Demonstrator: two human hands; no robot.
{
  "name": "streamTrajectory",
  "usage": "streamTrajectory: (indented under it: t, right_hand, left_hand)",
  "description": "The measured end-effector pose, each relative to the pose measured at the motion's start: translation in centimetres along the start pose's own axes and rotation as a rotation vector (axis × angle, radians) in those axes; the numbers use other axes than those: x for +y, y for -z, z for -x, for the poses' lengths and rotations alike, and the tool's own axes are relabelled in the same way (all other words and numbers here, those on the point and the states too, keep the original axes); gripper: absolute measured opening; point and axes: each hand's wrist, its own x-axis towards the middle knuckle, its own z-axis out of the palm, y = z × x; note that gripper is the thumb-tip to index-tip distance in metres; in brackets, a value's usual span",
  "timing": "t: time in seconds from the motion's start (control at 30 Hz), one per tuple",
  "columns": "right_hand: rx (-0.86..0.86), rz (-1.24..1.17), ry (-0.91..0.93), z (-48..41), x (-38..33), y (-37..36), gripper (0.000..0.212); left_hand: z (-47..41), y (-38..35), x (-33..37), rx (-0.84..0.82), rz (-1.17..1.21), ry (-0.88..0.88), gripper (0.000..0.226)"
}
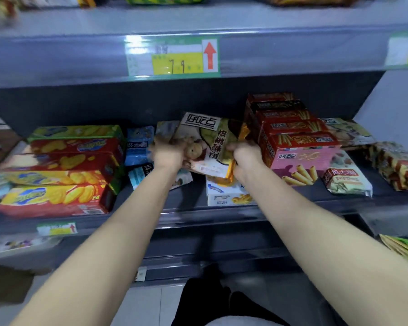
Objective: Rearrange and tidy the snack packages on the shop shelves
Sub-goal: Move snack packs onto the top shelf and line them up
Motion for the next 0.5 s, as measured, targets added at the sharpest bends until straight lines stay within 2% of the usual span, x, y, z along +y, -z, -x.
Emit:
streamTrajectory:
  t: [0.07,0.27,0.43,0.5]
  right_hand:
    - [-0.047,-0.060,0.000,1.9,0.0,0.6,0.036]
    - [-0.125,0.120,0.135,7.6,0.3,4.1,0.032]
    - [-0.229,0.167,0.243,14.5,0.7,6.4,0.023]
    - [-0.271,0.177,0.301,17.2,0.9,6.7,0.021]
  left_hand:
    - [1.6,0.5,-0.2,-0.044,0.033,-0.013,0.035]
    - [9.4,2.4,-0.8,0.059,0.108,0.033,0.025]
    - [15.9,5.2,-2.0,0.200,0.094,0.004,0.030]
    - [18.1,6.6,-2.2,0.262,0.110,0.001,0.042]
